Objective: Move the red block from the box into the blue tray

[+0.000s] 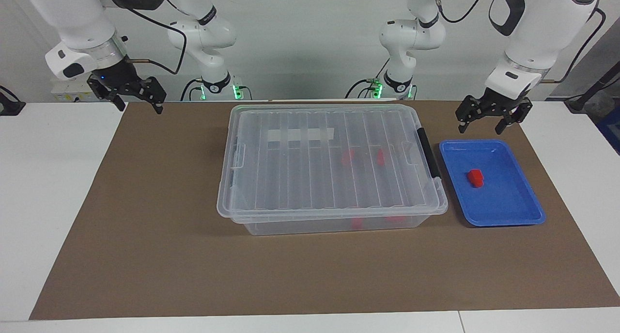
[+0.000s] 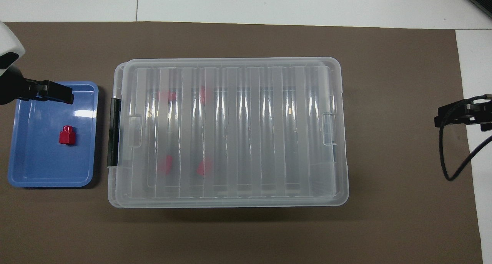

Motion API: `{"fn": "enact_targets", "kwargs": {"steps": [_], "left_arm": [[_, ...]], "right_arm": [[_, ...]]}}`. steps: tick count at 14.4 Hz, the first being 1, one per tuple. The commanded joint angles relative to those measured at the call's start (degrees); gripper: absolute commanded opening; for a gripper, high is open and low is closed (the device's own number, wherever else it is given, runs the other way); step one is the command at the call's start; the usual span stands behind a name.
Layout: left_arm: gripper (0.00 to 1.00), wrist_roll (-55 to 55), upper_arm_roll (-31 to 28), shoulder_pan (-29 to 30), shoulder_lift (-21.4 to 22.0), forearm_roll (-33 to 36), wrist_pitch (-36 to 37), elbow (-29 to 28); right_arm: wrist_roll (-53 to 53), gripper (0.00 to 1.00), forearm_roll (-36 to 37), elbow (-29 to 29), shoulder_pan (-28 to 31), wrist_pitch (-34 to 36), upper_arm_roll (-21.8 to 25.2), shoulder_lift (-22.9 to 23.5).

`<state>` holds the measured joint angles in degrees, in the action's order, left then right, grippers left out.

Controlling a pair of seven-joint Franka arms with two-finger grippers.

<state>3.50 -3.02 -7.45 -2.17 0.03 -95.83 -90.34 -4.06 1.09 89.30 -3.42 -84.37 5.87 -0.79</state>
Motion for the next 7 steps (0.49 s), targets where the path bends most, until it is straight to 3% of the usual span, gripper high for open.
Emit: {"fn": "enact_targets", "kwargs": {"steps": [1,7], "left_arm": [[1.0,0.72,0.12,0.24,0.76,-0.21,-0.76,-0.89],[1.0,0.55,-0.14,0.15,1.81,-0.21,5.12,-0.45]], "right_arm": [[1.07,1.0,-0.03,0.7,0.43,-0.45,-0.07,-0.44],[1.25,1.0,-0.03,0.7,0.43,-0.45,-0.07,-0.52]]}}
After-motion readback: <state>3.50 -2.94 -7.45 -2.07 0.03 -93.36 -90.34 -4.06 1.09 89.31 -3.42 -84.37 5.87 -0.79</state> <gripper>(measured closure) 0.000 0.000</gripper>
